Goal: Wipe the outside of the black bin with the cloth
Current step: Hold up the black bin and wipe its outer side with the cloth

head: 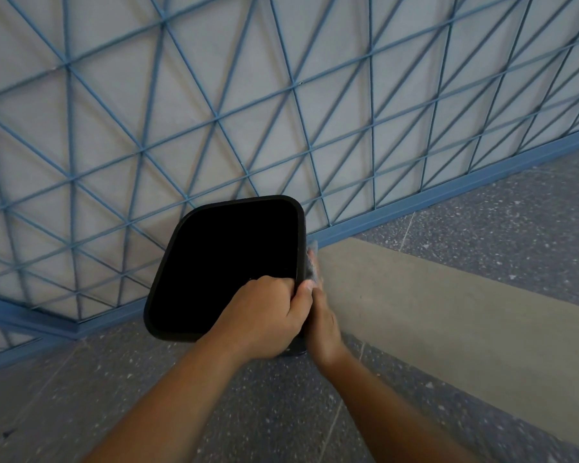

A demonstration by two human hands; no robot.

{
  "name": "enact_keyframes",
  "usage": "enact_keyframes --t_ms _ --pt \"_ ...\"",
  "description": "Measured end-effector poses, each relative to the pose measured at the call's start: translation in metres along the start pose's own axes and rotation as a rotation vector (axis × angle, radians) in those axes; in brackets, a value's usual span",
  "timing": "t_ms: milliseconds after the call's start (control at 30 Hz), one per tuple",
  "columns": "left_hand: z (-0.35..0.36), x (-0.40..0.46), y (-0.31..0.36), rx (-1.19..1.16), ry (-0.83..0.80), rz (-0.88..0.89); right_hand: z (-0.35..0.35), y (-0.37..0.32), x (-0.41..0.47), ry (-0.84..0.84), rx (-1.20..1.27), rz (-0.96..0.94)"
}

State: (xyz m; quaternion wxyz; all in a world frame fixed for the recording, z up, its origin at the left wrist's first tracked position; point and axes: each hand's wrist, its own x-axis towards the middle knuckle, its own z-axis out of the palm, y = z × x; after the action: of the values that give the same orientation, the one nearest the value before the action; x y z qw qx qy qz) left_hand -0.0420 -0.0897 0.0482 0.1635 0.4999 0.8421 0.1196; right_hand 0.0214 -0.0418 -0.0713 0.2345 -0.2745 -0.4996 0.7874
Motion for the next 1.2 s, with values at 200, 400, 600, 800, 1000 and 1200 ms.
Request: enact_keyframes --t_ms 200,400,600,800,1000,1200 --pt "-0.003 0.002 0.000 0.051 0.003 0.035 -0.007 -0.051 0.051 0.051 -0.078 -0.158" --pt "-0.002 0.001 -0.004 0.008 -0.005 0.039 -0.004 -0.010 0.023 0.046 -0.030 -0.014" --pt "-0.006 0.007 -0.002 -0.091 -0.179 -0.134 0.000 -0.013 0.008 0.076 0.064 -0.032" --pt "-0.013 0.014 0.008 -0.060 -0.209 -0.249 -0.040 -0.015 0.018 0.327 0.512 0.341" --pt "-0.003 -0.007 0.008 0.121 -0.114 -0.203 -0.074 -0.003 0.009 0.451 0.431 0.372" --pt "-0.003 -0.014 0.013 0.218 -0.123 -0.234 -0.076 0.002 -0.003 0.348 0.280 0.366"
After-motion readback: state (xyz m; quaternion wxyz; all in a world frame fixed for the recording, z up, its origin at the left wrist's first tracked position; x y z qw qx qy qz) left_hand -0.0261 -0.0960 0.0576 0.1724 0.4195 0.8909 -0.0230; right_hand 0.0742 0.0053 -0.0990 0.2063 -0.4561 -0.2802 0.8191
